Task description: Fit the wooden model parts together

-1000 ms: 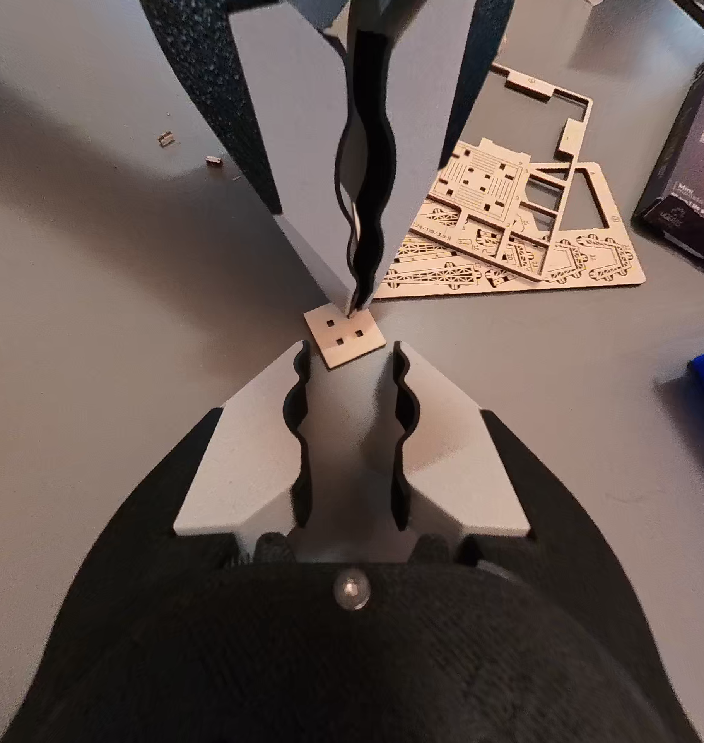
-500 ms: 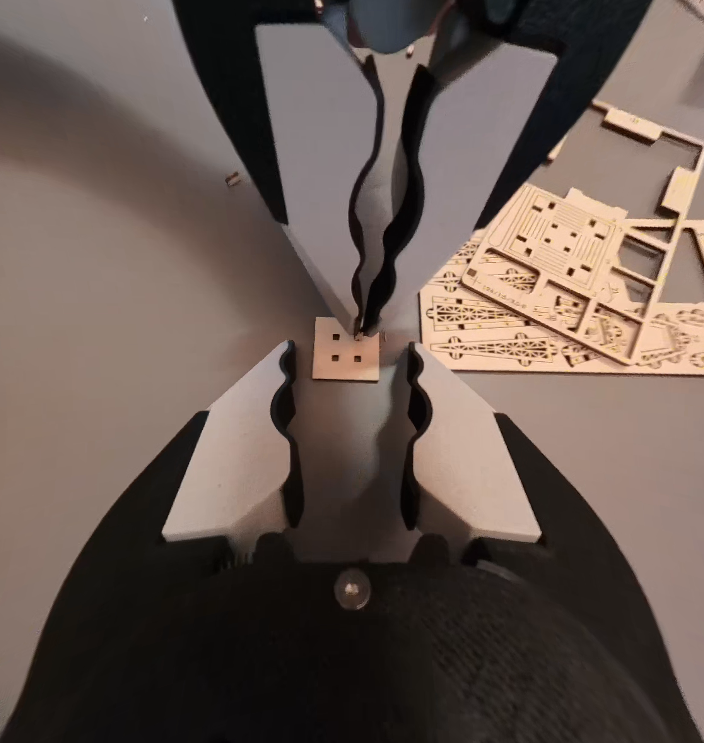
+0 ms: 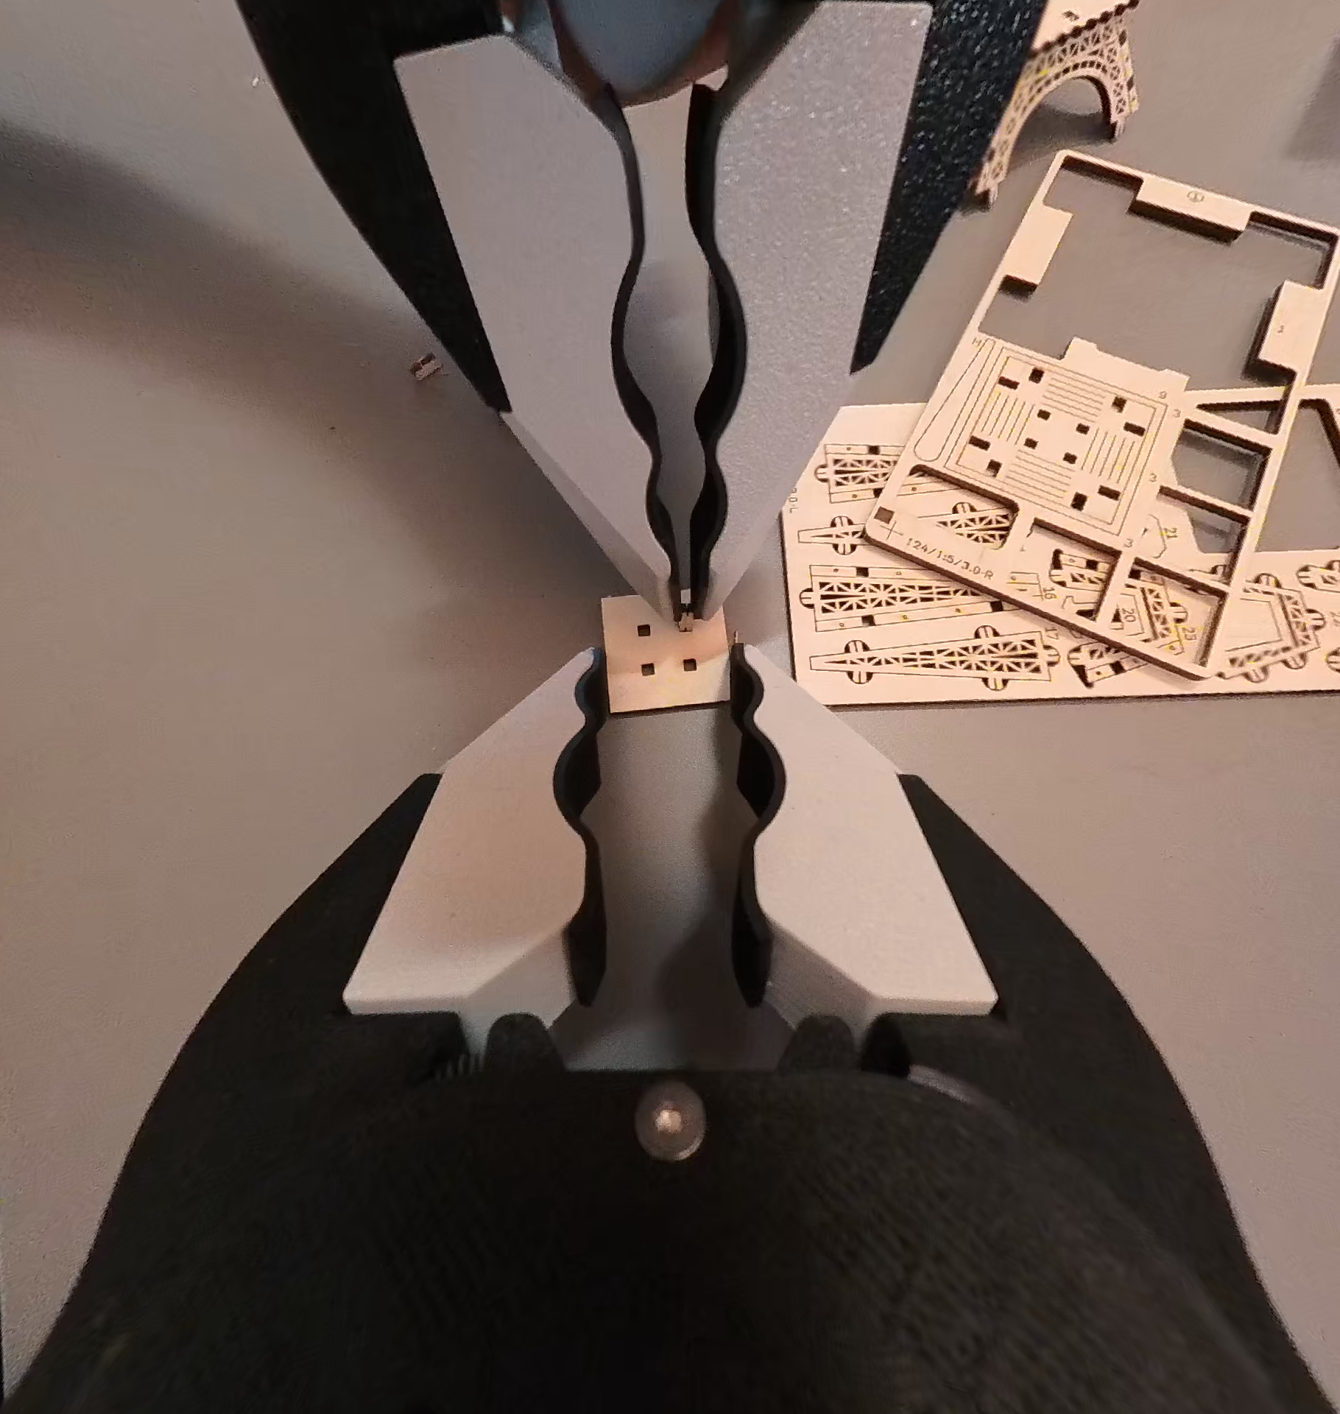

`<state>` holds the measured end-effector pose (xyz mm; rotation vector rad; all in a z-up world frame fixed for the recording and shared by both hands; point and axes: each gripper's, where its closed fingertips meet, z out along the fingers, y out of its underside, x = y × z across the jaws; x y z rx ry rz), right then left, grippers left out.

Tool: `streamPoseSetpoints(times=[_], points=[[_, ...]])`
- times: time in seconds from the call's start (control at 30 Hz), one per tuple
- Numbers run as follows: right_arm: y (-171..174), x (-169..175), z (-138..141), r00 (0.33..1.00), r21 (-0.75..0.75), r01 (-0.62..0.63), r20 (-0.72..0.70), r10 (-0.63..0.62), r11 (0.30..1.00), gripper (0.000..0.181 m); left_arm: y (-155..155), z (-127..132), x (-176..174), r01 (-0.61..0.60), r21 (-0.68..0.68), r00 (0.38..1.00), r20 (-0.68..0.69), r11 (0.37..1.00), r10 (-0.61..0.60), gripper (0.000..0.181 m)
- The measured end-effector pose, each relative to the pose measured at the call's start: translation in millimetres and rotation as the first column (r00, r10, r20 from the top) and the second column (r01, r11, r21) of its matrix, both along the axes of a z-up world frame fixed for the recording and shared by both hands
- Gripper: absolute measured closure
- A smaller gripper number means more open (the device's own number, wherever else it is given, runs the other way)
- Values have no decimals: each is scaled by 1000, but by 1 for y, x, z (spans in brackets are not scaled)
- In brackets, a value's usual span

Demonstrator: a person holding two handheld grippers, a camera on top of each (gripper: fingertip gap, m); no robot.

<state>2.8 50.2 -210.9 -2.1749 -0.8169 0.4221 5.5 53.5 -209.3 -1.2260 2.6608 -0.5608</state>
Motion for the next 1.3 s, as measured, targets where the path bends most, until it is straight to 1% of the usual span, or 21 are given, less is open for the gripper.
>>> streamPoseSetpoints(times=[0.2,0.33,0.67,0.8,1.0,1.2,1.3], points=[[0,0,0,1000,-3,0,-5,0,1000,150,0,0,0,-28,49,999,-13,998,29,181],[0,0,0,1000,-4,0,-6,0,1000,151,1,0,0,-1,116,999,-37,993,6,181],[-1,0,1,999,-24,-6,-39,5,1000,151,-1,0,-1,-62,75,994,-81,995,69,181],[-1,1,1,999,-20,0,-34,-1,1000,151,0,0,-2,-66,97,994,-77,993,74,181],[-5,5,1,999,-23,20,-37,-21,1000,151,-1,-1,-1,-83,102,989,-110,991,94,181],[-5,7,1,998,-37,39,-55,-41,999,153,-1,-1,-1,-113,91,984,-128,989,124,181],[-3,9,1,996,-49,54,-70,-57,997,158,-2,-2,0,-135,86,980,-139,987,146,181]])
